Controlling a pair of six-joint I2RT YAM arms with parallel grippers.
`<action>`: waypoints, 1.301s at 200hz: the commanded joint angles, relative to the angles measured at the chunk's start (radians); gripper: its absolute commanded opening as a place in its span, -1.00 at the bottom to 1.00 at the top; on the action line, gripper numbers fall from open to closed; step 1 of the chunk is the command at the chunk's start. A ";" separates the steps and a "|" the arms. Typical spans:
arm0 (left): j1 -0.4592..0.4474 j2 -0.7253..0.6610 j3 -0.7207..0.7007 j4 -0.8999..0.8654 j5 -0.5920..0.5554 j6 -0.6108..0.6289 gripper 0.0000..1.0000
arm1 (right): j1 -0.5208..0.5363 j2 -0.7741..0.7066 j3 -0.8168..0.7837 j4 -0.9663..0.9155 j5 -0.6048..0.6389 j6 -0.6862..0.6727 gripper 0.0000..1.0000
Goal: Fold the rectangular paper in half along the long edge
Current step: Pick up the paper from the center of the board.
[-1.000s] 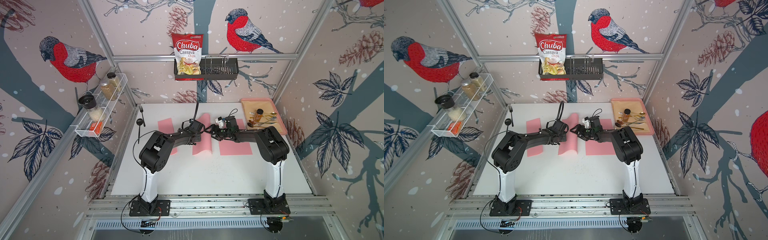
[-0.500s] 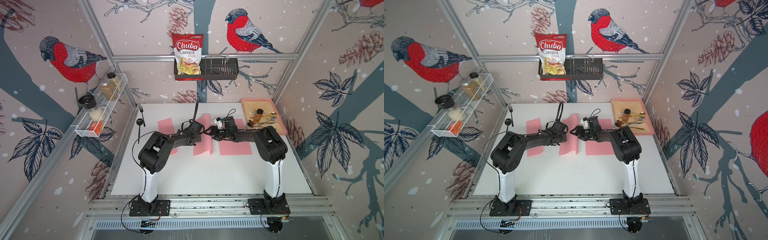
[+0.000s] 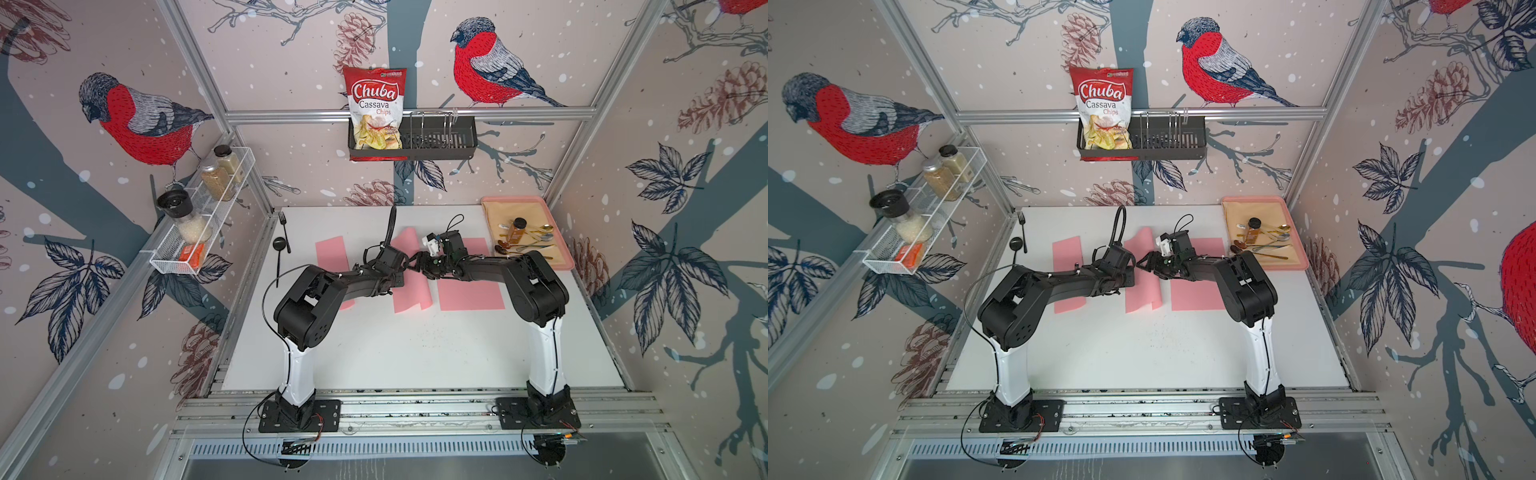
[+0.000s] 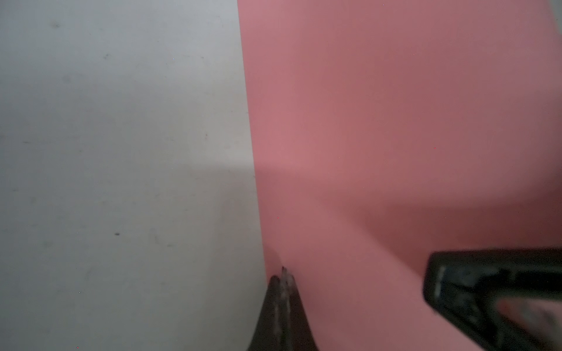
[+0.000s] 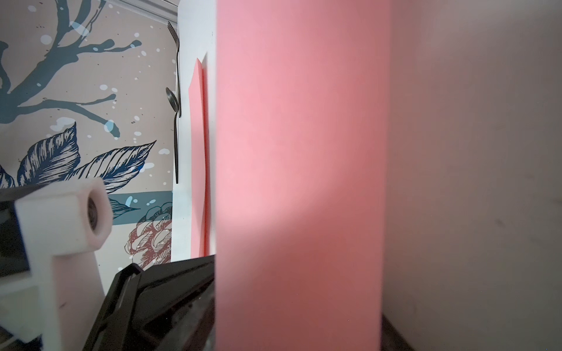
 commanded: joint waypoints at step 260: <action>-0.012 -0.170 -0.257 0.190 0.091 -0.038 -1.00 | 0.018 -0.071 -0.111 0.072 -0.073 0.070 -0.55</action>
